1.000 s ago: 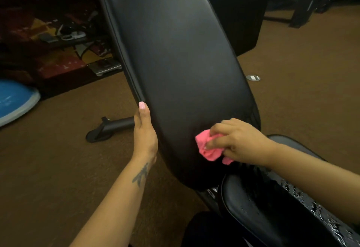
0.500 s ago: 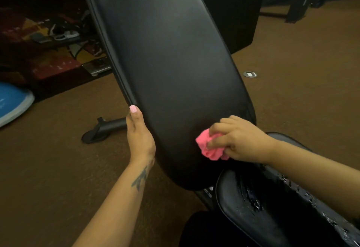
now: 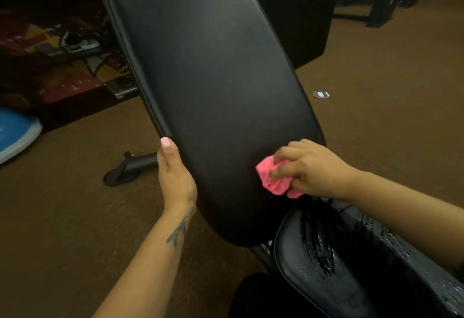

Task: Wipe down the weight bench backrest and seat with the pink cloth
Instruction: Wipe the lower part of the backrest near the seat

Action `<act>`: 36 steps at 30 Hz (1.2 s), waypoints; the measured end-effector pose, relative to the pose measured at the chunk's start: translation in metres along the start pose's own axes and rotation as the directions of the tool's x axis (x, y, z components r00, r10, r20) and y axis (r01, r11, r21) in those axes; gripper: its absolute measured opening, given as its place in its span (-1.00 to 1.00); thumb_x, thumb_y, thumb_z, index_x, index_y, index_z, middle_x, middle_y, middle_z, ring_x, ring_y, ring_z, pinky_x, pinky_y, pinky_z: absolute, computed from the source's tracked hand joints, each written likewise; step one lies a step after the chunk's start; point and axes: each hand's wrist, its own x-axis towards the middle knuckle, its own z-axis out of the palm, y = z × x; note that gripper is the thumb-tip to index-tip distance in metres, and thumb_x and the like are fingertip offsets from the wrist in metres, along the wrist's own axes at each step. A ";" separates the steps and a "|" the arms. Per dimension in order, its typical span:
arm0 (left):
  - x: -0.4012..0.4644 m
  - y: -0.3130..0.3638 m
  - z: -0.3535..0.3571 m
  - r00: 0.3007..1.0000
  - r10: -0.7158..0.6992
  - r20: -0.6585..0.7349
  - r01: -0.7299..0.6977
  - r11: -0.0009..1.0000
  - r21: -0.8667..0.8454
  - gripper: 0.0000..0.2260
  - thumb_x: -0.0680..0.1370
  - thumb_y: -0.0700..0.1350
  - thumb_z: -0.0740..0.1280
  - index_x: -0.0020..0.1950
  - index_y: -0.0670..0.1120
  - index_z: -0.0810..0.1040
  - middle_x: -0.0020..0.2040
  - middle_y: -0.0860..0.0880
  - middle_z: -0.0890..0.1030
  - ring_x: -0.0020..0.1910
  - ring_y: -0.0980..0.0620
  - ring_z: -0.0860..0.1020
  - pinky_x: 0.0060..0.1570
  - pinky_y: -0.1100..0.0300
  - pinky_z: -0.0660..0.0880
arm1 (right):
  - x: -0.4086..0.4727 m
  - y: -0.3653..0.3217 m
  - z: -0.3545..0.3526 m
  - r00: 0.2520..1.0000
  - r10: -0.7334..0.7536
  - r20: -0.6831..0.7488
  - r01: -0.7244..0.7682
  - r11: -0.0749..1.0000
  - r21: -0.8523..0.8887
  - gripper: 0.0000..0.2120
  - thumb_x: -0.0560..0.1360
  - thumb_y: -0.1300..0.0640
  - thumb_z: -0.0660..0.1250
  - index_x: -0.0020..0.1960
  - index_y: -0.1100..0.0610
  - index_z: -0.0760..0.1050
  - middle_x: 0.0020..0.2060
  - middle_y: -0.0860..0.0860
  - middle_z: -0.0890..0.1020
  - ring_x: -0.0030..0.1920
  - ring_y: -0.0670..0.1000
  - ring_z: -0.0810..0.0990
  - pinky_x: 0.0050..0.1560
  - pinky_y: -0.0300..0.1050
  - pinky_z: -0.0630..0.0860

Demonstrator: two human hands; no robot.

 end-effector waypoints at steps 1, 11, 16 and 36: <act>0.000 0.000 0.000 1.000 -0.004 0.000 0.004 1.000 -0.004 -0.26 0.41 0.51 0.04 0.46 0.14 0.33 0.33 0.19 0.46 0.35 0.13 0.41 0.44 -0.02 0.28 | -0.004 0.005 -0.002 0.999 0.009 0.032 -0.008 1.000 -0.019 -0.67 0.22 0.09 0.20 -0.11 -0.11 0.64 -0.14 -0.04 0.60 -0.22 0.03 0.54 -0.26 -0.13 0.42; 0.000 0.000 0.000 1.000 -0.015 -0.009 0.015 1.000 -0.002 -0.20 0.37 0.51 0.06 0.48 0.10 0.33 0.36 0.14 0.47 0.36 0.09 0.42 0.43 -0.06 0.29 | 0.012 0.014 0.003 0.973 0.164 -0.165 -0.154 0.985 0.073 -0.64 0.25 0.12 0.17 -0.08 -0.03 0.64 -0.13 0.00 0.59 -0.18 0.00 0.46 -0.18 -0.12 0.37; 0.000 0.000 -0.001 1.000 -0.005 -0.006 0.005 1.000 0.010 -0.17 0.35 0.53 0.06 0.49 0.07 0.33 0.36 0.13 0.48 0.35 0.10 0.43 0.40 -0.01 0.33 | -0.015 0.019 0.002 0.997 0.072 0.034 -0.072 0.997 0.000 -0.68 0.20 0.11 0.22 -0.14 -0.14 0.63 -0.13 -0.07 0.59 -0.18 -0.02 0.47 -0.21 -0.14 0.30; -0.003 0.003 0.003 0.997 0.005 -0.072 -0.003 1.000 0.030 -0.25 0.41 0.47 0.03 0.48 0.07 0.35 0.37 0.14 0.46 0.37 0.09 0.40 0.39 0.05 0.31 | -0.018 0.073 -0.010 0.967 0.250 -0.044 -0.252 0.965 -0.074 -0.63 0.20 0.08 0.09 -0.20 -0.07 0.64 -0.18 -0.01 0.60 -0.23 0.13 0.56 -0.26 -0.07 0.40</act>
